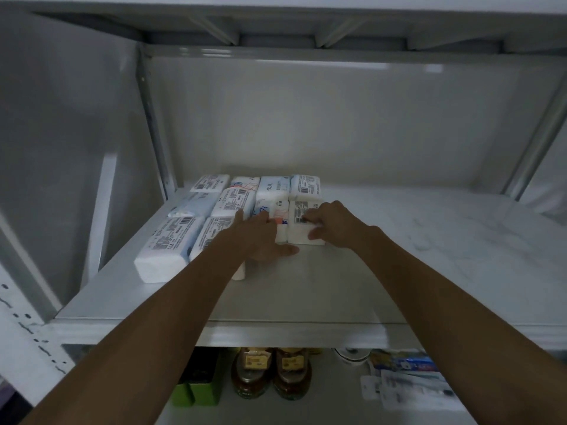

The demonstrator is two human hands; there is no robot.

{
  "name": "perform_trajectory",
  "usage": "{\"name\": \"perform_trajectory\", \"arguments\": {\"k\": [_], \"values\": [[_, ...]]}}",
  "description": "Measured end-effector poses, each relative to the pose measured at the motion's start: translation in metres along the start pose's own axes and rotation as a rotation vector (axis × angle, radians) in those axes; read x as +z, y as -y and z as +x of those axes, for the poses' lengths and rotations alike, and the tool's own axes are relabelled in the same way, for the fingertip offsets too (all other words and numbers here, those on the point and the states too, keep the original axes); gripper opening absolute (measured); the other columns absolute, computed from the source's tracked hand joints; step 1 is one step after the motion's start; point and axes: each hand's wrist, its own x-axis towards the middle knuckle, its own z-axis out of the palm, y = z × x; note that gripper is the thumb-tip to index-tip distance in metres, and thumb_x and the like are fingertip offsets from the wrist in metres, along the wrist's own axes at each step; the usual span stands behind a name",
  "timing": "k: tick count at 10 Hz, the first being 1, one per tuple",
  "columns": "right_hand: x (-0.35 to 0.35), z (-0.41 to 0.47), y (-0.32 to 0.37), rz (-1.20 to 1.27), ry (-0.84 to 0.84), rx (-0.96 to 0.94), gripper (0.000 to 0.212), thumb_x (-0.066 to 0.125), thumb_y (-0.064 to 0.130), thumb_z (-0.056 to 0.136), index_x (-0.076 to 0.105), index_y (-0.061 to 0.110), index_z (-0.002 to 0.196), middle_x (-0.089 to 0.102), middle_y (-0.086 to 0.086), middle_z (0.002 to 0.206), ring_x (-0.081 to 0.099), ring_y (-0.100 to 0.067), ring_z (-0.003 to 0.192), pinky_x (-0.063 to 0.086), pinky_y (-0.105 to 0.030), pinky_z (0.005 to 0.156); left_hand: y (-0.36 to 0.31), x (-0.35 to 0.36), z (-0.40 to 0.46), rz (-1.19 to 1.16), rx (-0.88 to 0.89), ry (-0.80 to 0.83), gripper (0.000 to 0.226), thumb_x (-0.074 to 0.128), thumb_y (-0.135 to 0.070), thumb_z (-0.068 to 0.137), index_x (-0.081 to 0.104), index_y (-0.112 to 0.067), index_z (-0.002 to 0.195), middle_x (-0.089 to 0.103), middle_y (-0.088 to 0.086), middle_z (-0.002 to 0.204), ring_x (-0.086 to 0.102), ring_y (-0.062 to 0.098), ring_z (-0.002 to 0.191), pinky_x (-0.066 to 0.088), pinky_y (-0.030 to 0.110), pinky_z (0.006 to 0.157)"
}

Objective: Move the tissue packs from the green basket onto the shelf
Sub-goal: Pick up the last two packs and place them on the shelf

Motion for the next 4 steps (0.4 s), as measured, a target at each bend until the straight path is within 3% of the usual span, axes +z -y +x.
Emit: {"name": "perform_trajectory", "arguments": {"k": [2, 3, 4], "values": [[-0.004, -0.004, 0.011, -0.117, 0.003, -0.021, 0.054, 0.076, 0.017, 0.090, 0.061, 0.008, 0.141, 0.062, -0.017, 0.143, 0.057, -0.034, 0.129, 0.046, -0.037, 0.105, 0.004, -0.008, 0.003, -0.062, -0.020, 0.022, 0.095, 0.035, -0.087, 0.087, 0.024, -0.033, 0.164, 0.025, 0.007, 0.172, 0.022, 0.030, 0.159, -0.001, 0.062, 0.128], [-0.004, -0.007, 0.015, -0.137, 0.041, -0.018, 0.060, 0.072, 0.022, 0.094, 0.051, 0.010, 0.149, 0.056, -0.015, 0.148, 0.054, -0.032, 0.133, 0.044, -0.036, 0.105, 0.005, -0.016, -0.001, -0.155, -0.046, 0.032, 0.091, 0.039, -0.085, 0.088, 0.033, -0.031, 0.162, 0.029, 0.006, 0.171, 0.026, 0.030, 0.157, -0.001, 0.057, 0.127], [-0.009, -0.012, 0.020, -0.138, 0.043, 0.002, 0.072, 0.069, 0.042, 0.096, 0.040, 0.015, 0.156, 0.043, -0.011, 0.159, 0.044, -0.031, 0.143, 0.041, -0.039, 0.110, 0.017, -0.027, -0.010, -0.263, -0.047, -0.098, 0.073, 0.050, -0.072, 0.095, 0.050, -0.026, 0.152, 0.049, 0.008, 0.160, 0.044, 0.029, 0.146, 0.026, 0.048, 0.121]]}}
